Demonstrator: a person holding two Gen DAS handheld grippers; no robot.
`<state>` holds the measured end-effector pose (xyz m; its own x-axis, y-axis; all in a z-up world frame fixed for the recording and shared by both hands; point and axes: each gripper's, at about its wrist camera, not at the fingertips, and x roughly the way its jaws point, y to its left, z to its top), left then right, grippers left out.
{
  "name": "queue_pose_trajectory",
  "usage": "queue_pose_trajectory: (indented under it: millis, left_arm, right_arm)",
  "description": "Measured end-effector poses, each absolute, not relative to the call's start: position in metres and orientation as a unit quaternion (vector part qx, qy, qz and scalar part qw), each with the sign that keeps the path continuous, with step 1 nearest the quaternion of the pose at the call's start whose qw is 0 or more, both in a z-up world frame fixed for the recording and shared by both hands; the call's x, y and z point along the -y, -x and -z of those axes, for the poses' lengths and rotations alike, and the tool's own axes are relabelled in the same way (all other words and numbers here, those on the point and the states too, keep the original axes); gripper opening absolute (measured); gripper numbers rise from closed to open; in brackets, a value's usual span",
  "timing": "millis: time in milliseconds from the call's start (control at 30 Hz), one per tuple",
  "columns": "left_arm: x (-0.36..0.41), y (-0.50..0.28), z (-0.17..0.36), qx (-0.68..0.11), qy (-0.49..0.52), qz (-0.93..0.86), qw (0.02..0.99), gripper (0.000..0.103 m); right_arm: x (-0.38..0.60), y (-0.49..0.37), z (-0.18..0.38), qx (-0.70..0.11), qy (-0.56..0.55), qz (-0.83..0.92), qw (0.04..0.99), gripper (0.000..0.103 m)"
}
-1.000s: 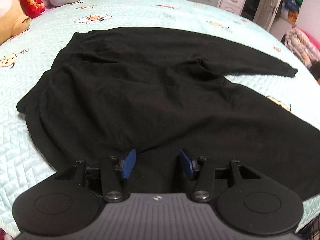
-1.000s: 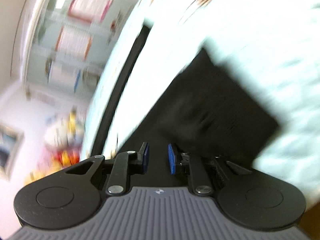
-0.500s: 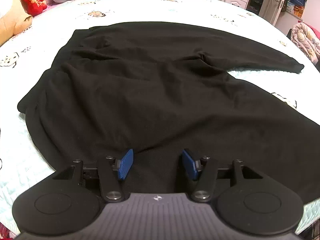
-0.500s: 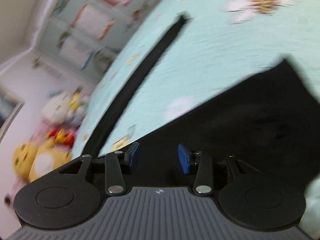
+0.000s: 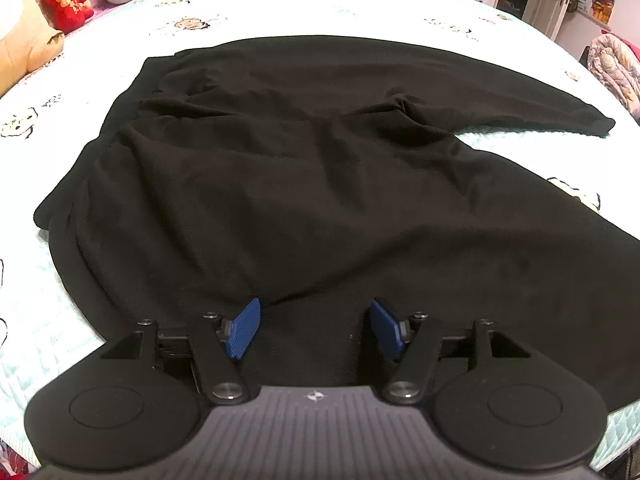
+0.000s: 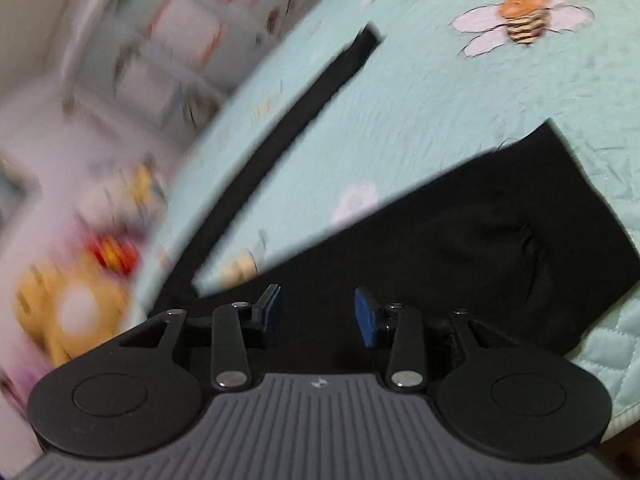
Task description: Fold clothes
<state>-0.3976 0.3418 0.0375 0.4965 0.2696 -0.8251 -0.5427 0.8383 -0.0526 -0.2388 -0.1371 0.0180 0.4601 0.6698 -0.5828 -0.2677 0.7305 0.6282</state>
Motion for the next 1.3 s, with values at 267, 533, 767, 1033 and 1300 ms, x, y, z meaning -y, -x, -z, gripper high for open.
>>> queue_pose_trajectory:
  millis: [267,533,767,1033,1300]
  left_arm:
    - [-0.337,0.391,-0.037,-0.449,0.147,-0.245,0.847,0.072]
    - [-0.335,0.389,-0.036,-0.451,0.143,-0.246,0.846,0.075]
    - [-0.335,0.389,-0.035,-0.449,0.142,-0.244,0.848,0.077]
    - [-0.334,0.388,-0.034,-0.450,0.139,-0.239,0.849,0.080]
    - [-0.334,0.388,-0.034,-0.449,0.138,-0.237,0.850,0.082]
  right_arm:
    - [0.154,0.250,-0.027,-0.405,-0.174,-0.173,0.881,0.035]
    - [0.095,0.278,-0.016,-0.440,-0.107,-0.266,0.851,0.034]
    - [0.118,0.278,-0.036,-0.431,-0.122,-0.186,0.875,0.027]
    - [0.124,0.270,-0.029,-0.456,-0.119,-0.139,0.871,0.025]
    - [0.082,0.276,-0.041,-0.436,-0.061,-0.180,0.880,0.038]
